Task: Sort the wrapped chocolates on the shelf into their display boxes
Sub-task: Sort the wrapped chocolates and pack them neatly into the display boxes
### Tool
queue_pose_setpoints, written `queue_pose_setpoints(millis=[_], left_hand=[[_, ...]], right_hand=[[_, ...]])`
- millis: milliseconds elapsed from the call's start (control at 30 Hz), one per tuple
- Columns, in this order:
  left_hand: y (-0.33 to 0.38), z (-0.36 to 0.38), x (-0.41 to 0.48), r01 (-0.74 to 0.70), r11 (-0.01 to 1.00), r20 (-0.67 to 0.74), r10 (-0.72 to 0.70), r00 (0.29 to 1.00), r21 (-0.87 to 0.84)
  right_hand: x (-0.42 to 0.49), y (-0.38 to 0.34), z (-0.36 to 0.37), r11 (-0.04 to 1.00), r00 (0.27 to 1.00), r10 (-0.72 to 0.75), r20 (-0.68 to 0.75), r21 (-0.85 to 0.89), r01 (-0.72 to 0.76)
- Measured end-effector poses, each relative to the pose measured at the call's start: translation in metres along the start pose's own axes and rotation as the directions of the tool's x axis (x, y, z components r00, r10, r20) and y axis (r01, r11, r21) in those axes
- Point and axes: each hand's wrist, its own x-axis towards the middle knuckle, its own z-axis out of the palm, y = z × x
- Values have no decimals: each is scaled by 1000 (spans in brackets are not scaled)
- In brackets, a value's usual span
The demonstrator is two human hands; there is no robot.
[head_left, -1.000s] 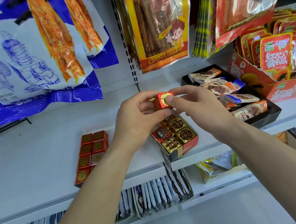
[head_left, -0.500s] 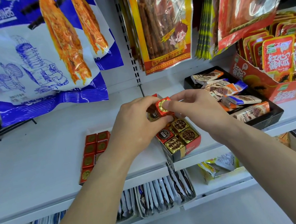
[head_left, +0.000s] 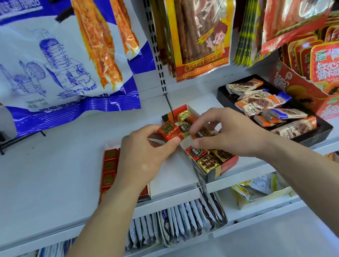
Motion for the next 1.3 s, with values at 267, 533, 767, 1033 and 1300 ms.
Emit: queue_pose_setpoints(millis=[267,533,767,1033,1300], left_hand=[[0,1,6,-18,1000,-41,17,999,-24],[-3,0,10,-17,1000,-97,17,995,8],[-1,3,13,-21,1000,-96,21,995,-1],[0,4,13,1,1000,-107,-2,994,-9],[1,4,13,14,999,-129,-19,991,-37]], right_hand=[[32,-10,-10,935,963,36,266,-348,61],[55,-1,-6,933,992,-99,79,-338,120],[56,-2,-13,906,957,25,290,-410,101],[61,-12,-7,823,951,65,301,-555,119],[54,2,-5,911,985,2,174,-406,69]])
